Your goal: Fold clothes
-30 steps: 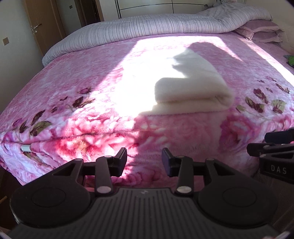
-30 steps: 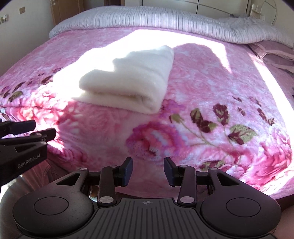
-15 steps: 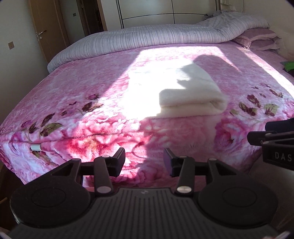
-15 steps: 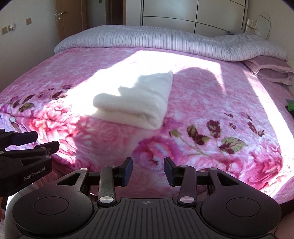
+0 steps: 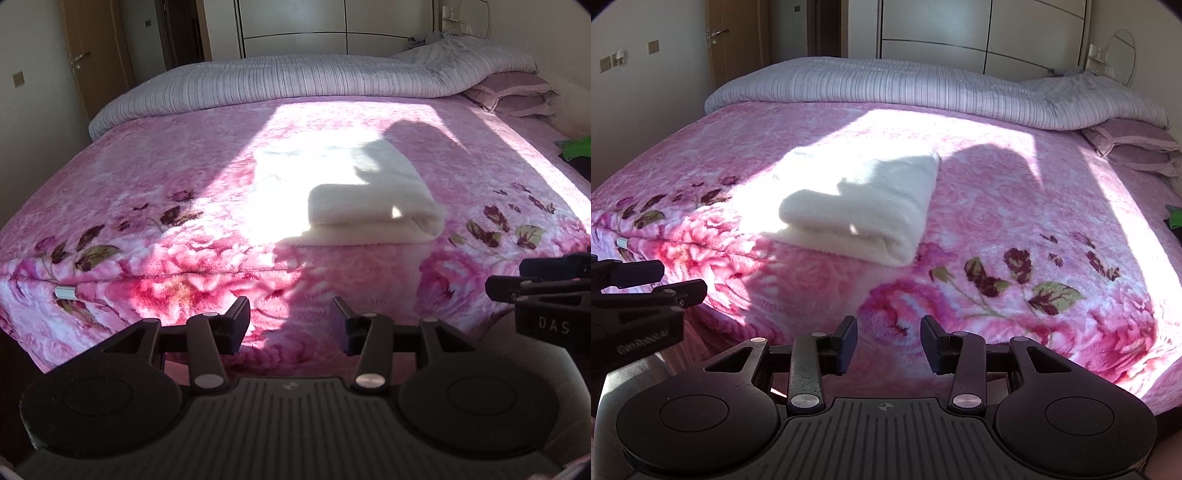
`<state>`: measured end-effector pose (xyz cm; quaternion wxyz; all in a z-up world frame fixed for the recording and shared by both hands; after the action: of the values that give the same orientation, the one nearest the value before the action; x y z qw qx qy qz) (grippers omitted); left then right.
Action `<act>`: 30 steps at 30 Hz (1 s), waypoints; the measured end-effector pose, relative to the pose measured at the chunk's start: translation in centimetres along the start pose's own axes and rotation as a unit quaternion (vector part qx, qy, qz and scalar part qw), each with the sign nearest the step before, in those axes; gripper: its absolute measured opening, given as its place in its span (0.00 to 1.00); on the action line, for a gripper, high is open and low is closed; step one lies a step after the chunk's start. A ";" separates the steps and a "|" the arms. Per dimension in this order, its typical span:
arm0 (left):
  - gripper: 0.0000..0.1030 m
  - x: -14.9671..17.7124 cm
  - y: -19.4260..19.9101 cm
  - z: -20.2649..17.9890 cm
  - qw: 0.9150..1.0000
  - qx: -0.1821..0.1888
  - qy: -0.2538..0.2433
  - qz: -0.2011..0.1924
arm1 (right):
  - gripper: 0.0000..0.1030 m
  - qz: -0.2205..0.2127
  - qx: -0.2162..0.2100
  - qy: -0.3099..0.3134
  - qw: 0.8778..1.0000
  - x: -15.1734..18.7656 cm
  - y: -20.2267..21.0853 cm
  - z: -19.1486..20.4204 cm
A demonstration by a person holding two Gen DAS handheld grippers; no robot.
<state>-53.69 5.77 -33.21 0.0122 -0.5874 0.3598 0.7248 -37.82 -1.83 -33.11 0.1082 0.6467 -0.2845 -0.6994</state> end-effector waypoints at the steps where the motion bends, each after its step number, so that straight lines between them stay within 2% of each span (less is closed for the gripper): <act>1: 0.44 0.0 -0.4 0.5 1.000 0.007 0.018 0.006 | 0.41 0.005 0.000 -0.005 1.000 0.1 -0.4 -0.3; 4: 0.46 0.0 -2.0 2.4 0.996 0.026 0.079 0.030 | 0.41 0.021 0.001 -0.023 1.000 0.6 -1.7 -1.5; 8: 0.46 0.1 -4.2 5.3 0.986 0.042 0.154 0.048 | 0.42 0.048 0.011 -0.066 0.997 1.5 -4.2 -3.8; 12: 0.45 -0.7 -6.1 8.3 0.972 0.066 0.221 0.053 | 0.42 0.045 -0.011 -0.143 0.989 1.0 -6.0 -6.8; 14: 0.46 -1.4 -7.6 10.0 0.958 0.089 0.266 0.051 | 0.42 0.035 -0.025 -0.183 0.982 0.4 -6.7 -8.4; 17: 0.48 -2.3 -10.4 12.2 0.938 0.102 0.326 0.048 | 0.43 0.018 -0.052 -0.254 0.966 -1.0 -7.9 -11.1; 22: 0.50 -2.9 -16.5 14.1 0.911 0.122 0.389 0.070 | 0.45 0.039 -0.083 -0.346 0.934 -1.6 -11.7 -13.5; 23: 0.51 -2.9 -17.7 14.2 0.901 0.135 0.404 0.077 | 0.48 0.039 -0.094 -0.361 0.927 -1.9 -12.4 -13.7; 25: 0.52 -3.1 -20.0 14.4 0.880 0.161 0.439 0.082 | 0.73 0.038 -0.120 -0.393 0.911 -2.6 -13.9 -13.9; 27: 0.59 -3.3 -22.1 14.7 0.857 0.185 0.474 0.083 | 0.78 0.034 -0.139 -0.420 0.896 -3.5 -15.4 -14.1; 28: 0.60 -3.5 -23.1 14.9 0.851 0.189 0.482 0.087 | 0.78 0.032 -0.146 -0.430 0.891 -3.9 -16.2 -14.1; 30: 0.60 -3.7 -25.0 15.0 0.848 0.190 0.485 0.098 | 0.78 0.037 -0.145 -0.426 0.892 -4.6 -17.7 -14.0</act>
<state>-54.21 33.84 -41.93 -0.1239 -0.8121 0.5065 0.2620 -19.81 11.33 -38.76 0.0946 0.2529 -0.2222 -0.9369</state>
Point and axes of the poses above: each gripper's, at about its wrist camera, not at the fingertips, and y roughly against the way its jaws point, z to its left, x to its underside, the point moved 5 cm from there along -y, roughly the way its jaws point, and after that the axes turned 13 degrees about -z, right-handed, at the moved point
